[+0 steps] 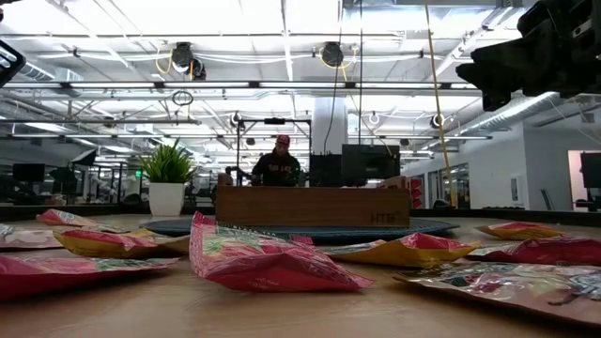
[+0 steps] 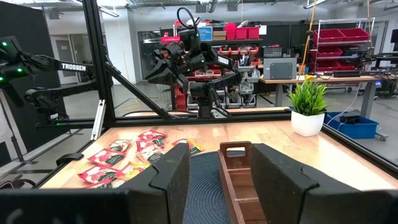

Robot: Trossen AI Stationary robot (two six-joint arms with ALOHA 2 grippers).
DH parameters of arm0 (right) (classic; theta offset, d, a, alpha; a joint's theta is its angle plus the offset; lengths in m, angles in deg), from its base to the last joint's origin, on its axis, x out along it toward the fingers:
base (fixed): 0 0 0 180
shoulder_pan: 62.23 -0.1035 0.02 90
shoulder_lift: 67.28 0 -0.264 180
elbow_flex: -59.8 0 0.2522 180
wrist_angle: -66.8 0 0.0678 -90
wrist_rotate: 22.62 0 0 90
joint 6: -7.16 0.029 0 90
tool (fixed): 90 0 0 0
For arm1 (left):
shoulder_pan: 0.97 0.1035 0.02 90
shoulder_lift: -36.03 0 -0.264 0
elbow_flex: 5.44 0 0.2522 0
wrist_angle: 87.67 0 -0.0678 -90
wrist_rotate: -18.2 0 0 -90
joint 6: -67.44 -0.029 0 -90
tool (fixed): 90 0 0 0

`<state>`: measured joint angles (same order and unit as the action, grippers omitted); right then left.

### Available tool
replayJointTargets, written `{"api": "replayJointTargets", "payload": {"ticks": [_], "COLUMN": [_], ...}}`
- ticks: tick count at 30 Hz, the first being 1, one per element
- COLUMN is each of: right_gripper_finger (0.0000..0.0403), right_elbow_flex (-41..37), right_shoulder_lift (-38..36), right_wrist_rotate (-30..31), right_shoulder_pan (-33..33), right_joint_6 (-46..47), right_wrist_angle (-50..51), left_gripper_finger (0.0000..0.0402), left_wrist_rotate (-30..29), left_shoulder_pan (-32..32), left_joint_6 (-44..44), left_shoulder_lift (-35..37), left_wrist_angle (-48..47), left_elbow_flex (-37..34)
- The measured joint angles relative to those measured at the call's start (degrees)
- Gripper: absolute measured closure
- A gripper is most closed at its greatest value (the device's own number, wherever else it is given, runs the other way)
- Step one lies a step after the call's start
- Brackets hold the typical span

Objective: Pick & Place Tea

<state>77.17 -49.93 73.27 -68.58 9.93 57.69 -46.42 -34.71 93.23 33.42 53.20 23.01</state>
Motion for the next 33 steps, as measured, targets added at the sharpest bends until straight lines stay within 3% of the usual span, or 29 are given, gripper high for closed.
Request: {"api": "replayJointTargets", "payload": {"ticks": [16, 33], "right_gripper_finger": [0.025, 0.025], "right_elbow_flex": [0.0, 1.22], "right_shoulder_lift": [0.0, 0.57], "right_wrist_rotate": [0.0, -1.43], "right_shoulder_pan": [-0.01, -0.83], "right_joint_6": [0.01, 8.55], "right_wrist_angle": [-0.16, -11.41], "left_gripper_finger": [0.033, 0.033], "left_wrist_rotate": [0.0, 0.0], "left_shoulder_pan": [0.0, 0.0], "left_joint_6": [-0.01, -0.01], "left_shoulder_lift": [0.0, 0.0], "left_wrist_angle": [-0.02, -0.01], "left_elbow_flex": [-0.01, 0.0]}}
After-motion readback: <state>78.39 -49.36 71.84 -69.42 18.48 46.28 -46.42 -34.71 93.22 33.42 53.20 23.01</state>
